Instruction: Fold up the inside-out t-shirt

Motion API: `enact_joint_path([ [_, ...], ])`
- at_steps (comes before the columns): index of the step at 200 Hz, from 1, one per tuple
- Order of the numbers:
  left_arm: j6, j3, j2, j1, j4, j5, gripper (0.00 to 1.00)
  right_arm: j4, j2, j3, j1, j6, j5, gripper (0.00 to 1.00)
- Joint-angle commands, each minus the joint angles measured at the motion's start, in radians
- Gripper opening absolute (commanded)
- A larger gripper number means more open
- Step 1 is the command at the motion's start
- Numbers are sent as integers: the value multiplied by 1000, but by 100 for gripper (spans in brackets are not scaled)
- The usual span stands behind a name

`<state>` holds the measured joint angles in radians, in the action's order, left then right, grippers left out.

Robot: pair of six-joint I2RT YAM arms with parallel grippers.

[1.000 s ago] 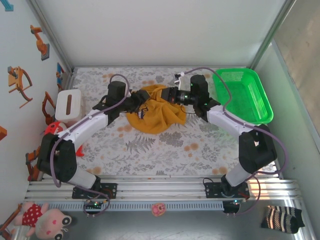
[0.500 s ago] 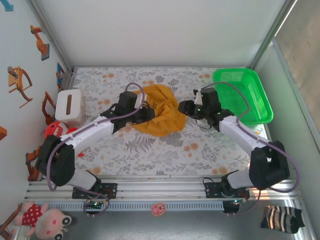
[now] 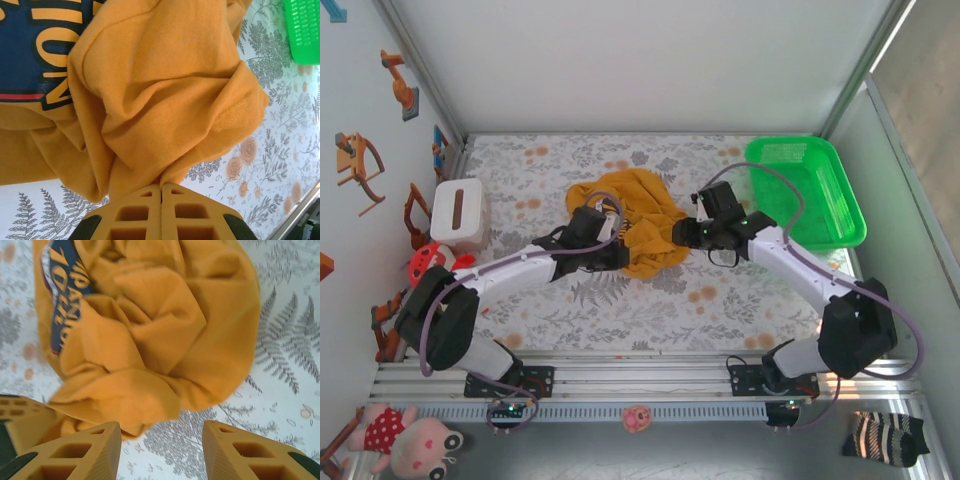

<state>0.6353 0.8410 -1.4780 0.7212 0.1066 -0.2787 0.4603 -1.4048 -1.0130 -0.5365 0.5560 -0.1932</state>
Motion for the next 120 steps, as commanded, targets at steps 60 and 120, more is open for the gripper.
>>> enact_joint_path([
  [60, -24, 46, 0, 5, 42, 21, 0, -79, 49, 174, -61, 59, 5, 47],
  [120, -25, 49, 3, 5, 50, 22, 0, -191, -91, 120, -62, 104, 1, 47],
])
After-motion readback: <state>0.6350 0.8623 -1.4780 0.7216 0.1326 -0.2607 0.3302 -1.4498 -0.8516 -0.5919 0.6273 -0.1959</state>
